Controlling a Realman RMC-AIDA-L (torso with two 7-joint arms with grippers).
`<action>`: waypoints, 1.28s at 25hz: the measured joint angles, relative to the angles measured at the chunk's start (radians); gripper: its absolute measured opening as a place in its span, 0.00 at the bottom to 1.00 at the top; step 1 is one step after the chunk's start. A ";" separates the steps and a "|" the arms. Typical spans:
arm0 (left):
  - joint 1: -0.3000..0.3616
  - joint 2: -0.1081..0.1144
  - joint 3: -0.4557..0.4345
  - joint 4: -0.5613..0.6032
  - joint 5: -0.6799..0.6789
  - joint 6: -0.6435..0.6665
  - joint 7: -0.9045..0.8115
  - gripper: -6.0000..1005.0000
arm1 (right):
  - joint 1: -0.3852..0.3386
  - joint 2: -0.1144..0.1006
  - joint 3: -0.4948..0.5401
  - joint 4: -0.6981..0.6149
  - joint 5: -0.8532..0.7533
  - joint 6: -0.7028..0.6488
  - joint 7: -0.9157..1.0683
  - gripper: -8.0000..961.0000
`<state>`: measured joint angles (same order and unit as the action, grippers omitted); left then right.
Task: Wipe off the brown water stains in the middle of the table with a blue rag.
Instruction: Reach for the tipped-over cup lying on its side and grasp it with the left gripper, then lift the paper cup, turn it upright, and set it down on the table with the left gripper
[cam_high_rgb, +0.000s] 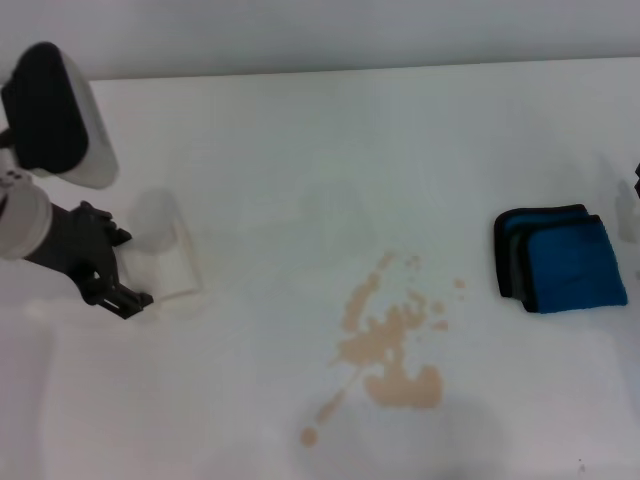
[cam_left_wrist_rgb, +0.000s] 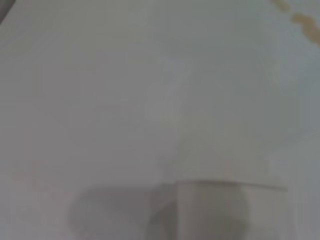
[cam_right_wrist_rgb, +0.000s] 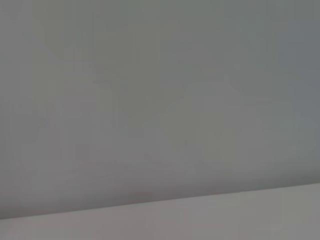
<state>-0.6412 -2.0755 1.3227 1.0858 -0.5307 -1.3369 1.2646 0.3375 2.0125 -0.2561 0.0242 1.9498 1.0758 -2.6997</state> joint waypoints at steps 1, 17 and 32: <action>0.000 0.000 0.010 -0.010 -0.004 0.009 0.000 0.87 | 0.000 0.000 0.000 0.000 0.000 0.000 0.000 0.42; -0.007 0.000 0.037 -0.079 -0.034 0.083 0.002 0.85 | 0.000 0.000 -0.002 0.002 0.000 0.001 0.001 0.42; 0.157 0.002 -0.023 0.059 -0.351 0.267 0.078 0.69 | 0.005 0.000 0.003 -0.008 0.000 -0.016 0.002 0.42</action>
<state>-0.4846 -2.0734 1.2999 1.1444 -0.8814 -1.0699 1.3426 0.3426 2.0126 -0.2532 0.0158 1.9502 1.0601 -2.6982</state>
